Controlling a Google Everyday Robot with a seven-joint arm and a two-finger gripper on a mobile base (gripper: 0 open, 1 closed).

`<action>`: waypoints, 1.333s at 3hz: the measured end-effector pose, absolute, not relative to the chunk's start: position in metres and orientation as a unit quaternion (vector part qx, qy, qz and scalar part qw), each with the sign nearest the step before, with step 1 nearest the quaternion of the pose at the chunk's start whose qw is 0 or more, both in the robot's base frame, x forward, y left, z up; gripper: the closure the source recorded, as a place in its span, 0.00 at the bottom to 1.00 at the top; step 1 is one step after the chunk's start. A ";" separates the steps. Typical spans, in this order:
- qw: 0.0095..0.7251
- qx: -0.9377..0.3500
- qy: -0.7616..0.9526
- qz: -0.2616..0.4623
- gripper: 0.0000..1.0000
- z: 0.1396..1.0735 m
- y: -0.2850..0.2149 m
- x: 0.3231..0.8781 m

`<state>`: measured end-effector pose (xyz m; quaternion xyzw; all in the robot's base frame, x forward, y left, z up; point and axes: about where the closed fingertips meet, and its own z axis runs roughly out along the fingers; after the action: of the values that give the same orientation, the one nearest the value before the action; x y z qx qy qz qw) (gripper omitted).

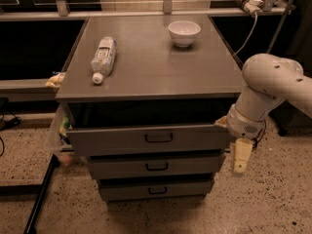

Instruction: Open top drawer

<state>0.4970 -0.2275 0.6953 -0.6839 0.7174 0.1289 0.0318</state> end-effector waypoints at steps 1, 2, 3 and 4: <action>0.027 -0.680 0.720 0.138 0.00 0.695 -0.230 0.491; -0.001 -0.666 0.727 0.168 0.00 0.698 -0.238 0.463; -0.007 -0.655 0.737 0.169 0.00 0.718 -0.243 0.441; 0.024 -0.658 0.741 0.129 0.00 0.749 -0.242 0.438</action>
Offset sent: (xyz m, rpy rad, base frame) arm -0.0854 -0.0243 0.0145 0.0150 0.2618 -0.0644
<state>0.4376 -0.2416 0.7486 -0.6581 0.7414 0.1291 0.0241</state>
